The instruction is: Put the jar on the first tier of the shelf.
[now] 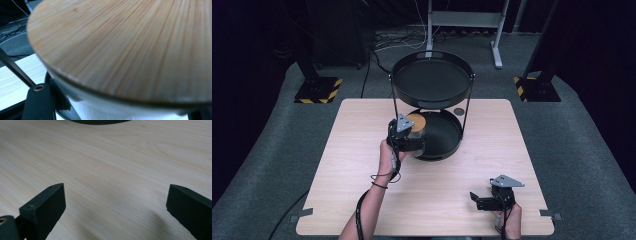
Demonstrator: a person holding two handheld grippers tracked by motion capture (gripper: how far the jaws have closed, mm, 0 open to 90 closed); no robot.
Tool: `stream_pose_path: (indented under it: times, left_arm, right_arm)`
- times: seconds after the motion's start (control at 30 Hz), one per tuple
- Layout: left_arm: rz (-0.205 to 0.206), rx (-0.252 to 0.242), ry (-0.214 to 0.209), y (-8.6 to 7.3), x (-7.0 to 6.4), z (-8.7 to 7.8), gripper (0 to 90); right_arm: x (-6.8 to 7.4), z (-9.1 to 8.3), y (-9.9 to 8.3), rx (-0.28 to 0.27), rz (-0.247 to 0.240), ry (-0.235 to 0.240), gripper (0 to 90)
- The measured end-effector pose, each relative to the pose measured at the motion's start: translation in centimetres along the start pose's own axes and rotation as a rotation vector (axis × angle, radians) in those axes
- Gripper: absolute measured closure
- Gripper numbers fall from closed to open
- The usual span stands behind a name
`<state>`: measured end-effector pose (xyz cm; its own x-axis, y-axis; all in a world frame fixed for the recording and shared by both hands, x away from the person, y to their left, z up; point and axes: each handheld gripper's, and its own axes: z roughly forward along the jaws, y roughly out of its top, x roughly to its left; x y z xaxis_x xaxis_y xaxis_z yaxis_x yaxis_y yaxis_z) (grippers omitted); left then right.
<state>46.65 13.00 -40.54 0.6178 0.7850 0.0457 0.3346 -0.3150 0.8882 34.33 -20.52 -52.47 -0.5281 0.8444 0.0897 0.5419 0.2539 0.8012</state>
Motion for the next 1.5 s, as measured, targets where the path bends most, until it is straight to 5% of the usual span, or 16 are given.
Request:
stream_pose_path:
  times: [1.5]
  left_arm:
    - [-0.014,0.045,-0.002,-0.7,-0.1,6.8,25.5]
  right_arm:
    - [0.0,0.0,0.0,-0.001,-0.003,-0.001,1.9]
